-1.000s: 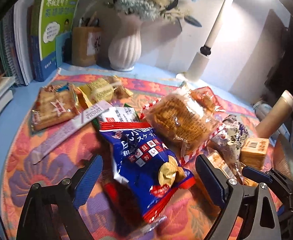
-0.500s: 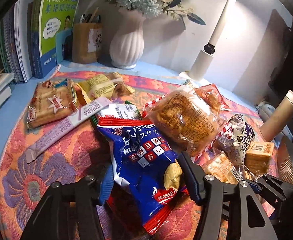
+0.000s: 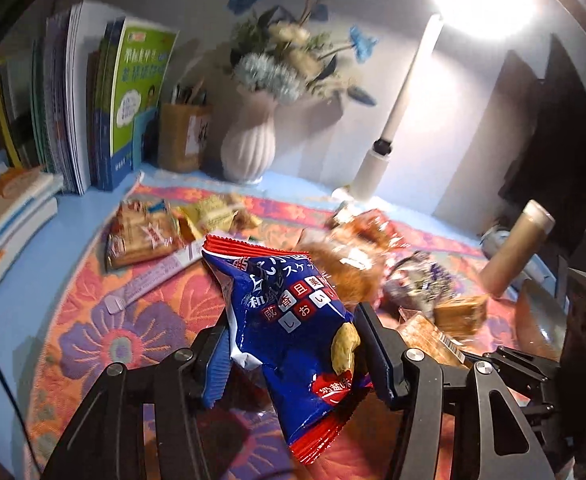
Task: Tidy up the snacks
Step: 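Carry both snacks to the glass bowl and open both tools to drop them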
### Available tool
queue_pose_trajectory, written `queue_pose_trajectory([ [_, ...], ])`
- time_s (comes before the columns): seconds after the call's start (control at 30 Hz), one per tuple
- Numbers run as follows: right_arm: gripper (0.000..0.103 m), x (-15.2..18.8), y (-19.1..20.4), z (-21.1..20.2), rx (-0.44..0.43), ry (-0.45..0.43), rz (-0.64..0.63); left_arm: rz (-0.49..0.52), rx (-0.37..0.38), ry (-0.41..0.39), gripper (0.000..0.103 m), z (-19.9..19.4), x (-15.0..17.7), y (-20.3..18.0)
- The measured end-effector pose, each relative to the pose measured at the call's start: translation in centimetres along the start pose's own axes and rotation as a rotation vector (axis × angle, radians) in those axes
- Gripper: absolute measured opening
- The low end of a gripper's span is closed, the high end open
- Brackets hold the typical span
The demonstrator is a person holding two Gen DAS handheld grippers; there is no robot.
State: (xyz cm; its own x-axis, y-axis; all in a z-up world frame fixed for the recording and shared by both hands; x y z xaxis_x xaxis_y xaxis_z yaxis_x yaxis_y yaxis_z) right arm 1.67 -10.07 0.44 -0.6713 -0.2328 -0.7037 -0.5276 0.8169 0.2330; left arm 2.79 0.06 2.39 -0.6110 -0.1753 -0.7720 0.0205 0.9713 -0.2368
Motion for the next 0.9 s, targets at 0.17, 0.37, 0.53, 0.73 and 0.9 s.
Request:
queue_pose_trajectory([
  [0.17,0.044,-0.8,-0.5,-3.8,0.027,-0.057,0.021,0.035,0.045,-0.024,0.055,-2.0,-0.8,-3.1],
  [0.37,0.044,-0.3,-5.8,-11.2,0.191,-0.120,0.113,0.129,0.133,-0.039,0.055,-3.2,-1.6,-10.8],
  [0.53,0.044,1.7,-12.7,-19.0,0.356,-0.160,0.277,0.223,0.270,-0.018,0.056,-3.1,-1.5,-20.8],
  [0.73,0.044,6.6,-19.3,-25.1,0.453,-0.155,0.472,0.325,0.401,0.049,0.056,-1.8,0.4,-31.8],
  [0.9,0.044,9.9,-21.4,-25.8,0.458,-0.108,0.562,0.402,0.444,0.124,0.056,-0.2,3.9,-37.9],
])
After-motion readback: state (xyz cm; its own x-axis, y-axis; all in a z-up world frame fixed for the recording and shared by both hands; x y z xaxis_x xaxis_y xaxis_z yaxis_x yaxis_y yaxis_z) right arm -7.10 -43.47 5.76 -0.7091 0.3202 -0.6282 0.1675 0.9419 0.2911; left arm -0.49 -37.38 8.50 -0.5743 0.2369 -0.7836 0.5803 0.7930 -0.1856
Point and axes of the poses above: each gripper's, at about its wrist camera, not at the fingertips, and z roughly the way its jaws point, y to its left, x to its underside, the point moved 10 cm from there along z, roughly the way its jaws point, and after that the axes turned 5 degrees about -x, right-handed, at the moved point
